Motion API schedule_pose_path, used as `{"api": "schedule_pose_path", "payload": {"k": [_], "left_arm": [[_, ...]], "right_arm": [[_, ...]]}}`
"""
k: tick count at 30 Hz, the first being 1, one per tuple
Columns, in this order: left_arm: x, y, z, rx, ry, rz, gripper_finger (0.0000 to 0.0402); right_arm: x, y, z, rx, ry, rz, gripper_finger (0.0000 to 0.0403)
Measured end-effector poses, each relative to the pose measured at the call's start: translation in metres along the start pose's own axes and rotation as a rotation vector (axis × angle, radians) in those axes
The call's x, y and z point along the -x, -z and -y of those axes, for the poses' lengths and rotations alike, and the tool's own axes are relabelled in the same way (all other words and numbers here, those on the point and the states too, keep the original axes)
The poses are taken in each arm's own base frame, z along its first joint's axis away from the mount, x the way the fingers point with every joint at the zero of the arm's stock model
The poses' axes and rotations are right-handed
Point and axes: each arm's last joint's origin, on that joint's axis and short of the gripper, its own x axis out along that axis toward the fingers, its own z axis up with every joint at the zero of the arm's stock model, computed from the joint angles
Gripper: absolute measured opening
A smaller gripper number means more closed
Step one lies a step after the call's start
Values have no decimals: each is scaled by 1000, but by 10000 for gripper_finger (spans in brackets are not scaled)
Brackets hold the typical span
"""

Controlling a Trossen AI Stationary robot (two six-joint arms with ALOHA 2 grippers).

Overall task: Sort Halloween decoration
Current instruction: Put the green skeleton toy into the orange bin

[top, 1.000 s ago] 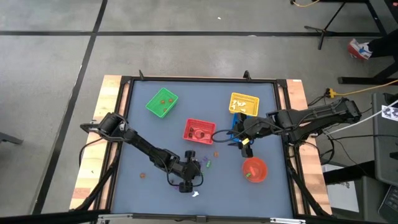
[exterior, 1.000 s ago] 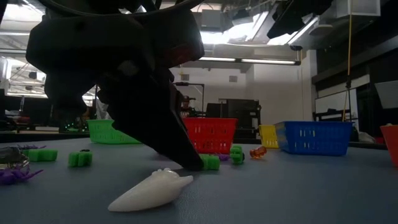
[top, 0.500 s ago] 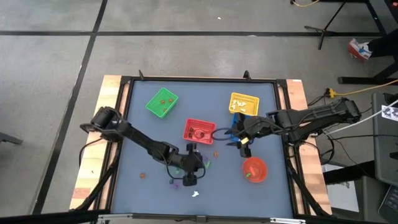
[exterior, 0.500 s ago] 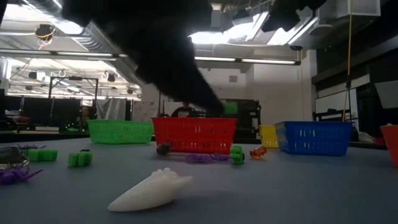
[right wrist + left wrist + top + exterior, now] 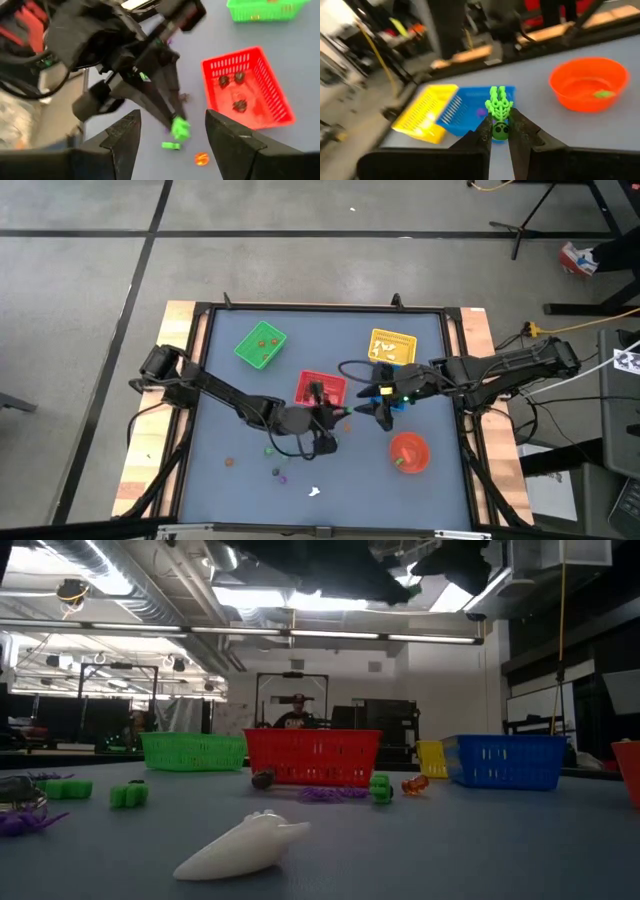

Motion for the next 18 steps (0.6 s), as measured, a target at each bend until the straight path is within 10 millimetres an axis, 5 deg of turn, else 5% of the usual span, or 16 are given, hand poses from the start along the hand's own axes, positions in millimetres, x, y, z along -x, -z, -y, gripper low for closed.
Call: {"api": "schedule_pose_path", "payload": {"k": [7,18], "left_arm": [[0,-12,-5,-24,-68,96,25],[0,-17,-7,-31,-82,138,25]], "right_arm": [[0,0,0,-176,0,-2,221],[0,0,0,-181,-1,-1,221]]}}
